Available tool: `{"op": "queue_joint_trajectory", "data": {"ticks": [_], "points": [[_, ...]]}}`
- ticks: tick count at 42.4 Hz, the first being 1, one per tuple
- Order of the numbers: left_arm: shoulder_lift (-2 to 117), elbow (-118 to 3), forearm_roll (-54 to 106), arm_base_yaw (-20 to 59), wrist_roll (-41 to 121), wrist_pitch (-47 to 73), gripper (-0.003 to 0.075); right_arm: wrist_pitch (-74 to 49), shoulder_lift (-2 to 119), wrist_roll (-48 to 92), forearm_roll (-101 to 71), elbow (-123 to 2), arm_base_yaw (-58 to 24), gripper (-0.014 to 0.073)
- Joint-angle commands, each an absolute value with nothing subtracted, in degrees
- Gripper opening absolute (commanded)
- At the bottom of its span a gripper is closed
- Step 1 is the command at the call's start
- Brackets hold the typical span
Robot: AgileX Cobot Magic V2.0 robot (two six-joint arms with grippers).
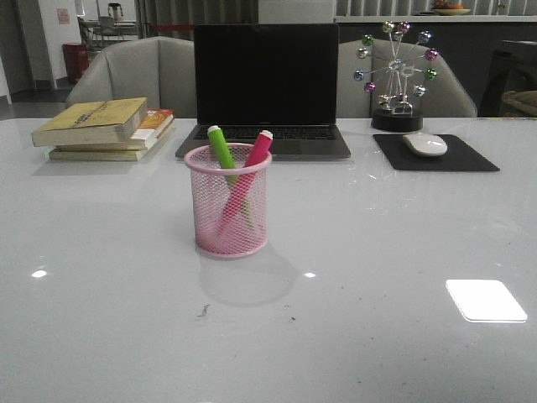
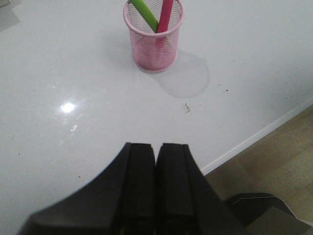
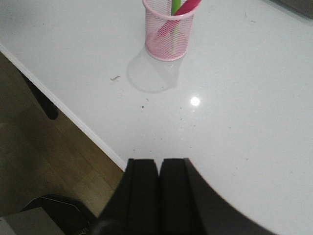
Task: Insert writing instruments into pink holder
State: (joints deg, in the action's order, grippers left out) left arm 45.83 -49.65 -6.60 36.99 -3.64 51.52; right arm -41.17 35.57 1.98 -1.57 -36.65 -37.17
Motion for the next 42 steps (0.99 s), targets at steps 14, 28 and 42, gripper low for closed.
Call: {"op": "queue_joint_trajectory", "data": {"ticks": [14,28,42], "points": [[23.78,-29.0,-5.61,17.94,-3.09,19.37,0.0093,-36.81,35.87,2.57,-0.95,-38.29,-37.16,0.0057],[3.01,-1.41,1.5,5.21,-3.35,-4.71,0.0093,-36.81,35.87,2.57,-0.95,-38.29,-37.16,0.0057],[-1.28,0.45,1.77,2.59,-3.35,-1.47,0.0093,-36.81,35.87,2.57,-0.95,-38.29,-37.16,0.0057]]}}
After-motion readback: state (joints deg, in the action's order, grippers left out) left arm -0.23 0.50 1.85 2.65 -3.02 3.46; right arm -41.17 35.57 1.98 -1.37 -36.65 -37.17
